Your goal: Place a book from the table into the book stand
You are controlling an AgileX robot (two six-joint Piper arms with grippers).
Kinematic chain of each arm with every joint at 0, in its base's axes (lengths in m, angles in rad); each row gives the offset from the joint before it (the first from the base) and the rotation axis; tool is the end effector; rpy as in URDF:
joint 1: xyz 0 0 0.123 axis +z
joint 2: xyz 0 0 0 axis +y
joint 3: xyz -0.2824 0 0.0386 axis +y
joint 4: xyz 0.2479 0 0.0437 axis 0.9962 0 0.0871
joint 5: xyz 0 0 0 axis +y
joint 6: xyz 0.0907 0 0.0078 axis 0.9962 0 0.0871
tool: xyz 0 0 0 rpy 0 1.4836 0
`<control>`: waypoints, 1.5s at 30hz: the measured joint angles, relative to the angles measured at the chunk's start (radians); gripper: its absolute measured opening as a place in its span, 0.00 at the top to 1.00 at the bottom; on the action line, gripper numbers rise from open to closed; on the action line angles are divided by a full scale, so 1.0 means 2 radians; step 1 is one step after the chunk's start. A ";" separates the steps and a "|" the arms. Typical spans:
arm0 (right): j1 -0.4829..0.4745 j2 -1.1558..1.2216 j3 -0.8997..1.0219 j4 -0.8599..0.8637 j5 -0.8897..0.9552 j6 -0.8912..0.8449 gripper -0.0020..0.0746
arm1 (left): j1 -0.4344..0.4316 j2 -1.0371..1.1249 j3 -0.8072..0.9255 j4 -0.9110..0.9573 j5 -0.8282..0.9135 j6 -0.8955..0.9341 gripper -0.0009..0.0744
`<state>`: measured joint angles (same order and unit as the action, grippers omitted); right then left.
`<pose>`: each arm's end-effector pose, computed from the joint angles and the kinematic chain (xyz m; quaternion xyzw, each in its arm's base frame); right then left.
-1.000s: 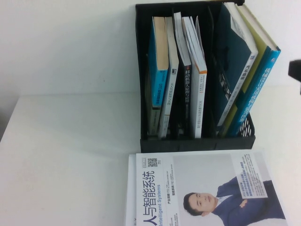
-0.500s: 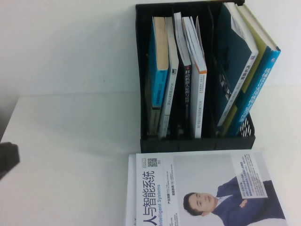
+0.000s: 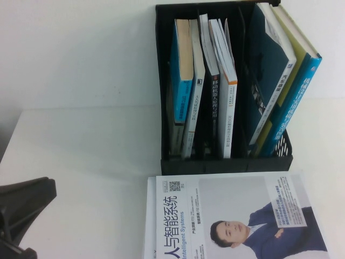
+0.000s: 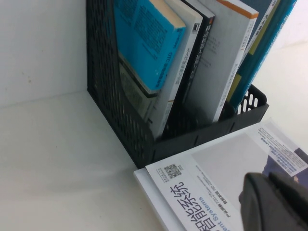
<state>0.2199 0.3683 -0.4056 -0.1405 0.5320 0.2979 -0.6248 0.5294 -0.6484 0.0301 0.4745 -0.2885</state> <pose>0.0795 0.0111 0.2779 0.0015 0.8341 0.0794 0.5459 0.0855 -0.0601 0.3475 0.1395 0.7829 -0.2551 0.5500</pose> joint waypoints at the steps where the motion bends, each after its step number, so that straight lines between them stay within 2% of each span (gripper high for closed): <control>1: 0.000 0.000 0.001 0.000 0.008 0.000 0.98 | 0.000 0.000 0.000 0.000 0.000 0.000 0.99; 15: 0.000 0.000 0.002 -0.001 0.061 0.002 0.98 | 0.006 -0.009 0.001 0.003 0.001 0.000 0.99; 18: 0.000 0.000 0.002 -0.001 0.063 0.002 0.98 | 0.045 -0.029 0.004 0.002 0.001 0.000 0.99; 23: 0.000 0.000 0.002 -0.001 0.063 0.002 0.98 | 0.151 -0.086 0.019 -0.033 -0.001 -0.018 0.99; 26: 0.000 0.000 0.002 -0.001 0.063 0.002 0.98 | 0.214 -0.125 0.057 -0.058 -0.002 -0.021 0.99; 29: 0.000 0.000 0.002 -0.001 0.063 0.002 0.98 | 0.257 -0.169 0.109 -0.069 -0.023 -0.023 0.99; 35: 0.000 0.000 0.002 -0.001 0.063 0.002 0.98 | 0.279 -0.259 0.253 -0.082 -0.118 -0.024 0.99; 39: 0.000 -0.001 0.002 -0.001 0.065 0.002 0.98 | 0.279 -0.269 0.329 -0.083 -0.210 -0.024 0.99; 45: 0.000 -0.001 0.002 -0.002 0.067 0.002 0.98 | 0.279 -0.270 0.335 -0.078 -0.137 0.000 0.99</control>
<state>0.2199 0.3663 -0.4016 -0.1449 0.6666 0.3017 -0.0672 -0.0115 0.0211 -0.1254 0.1998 -0.2876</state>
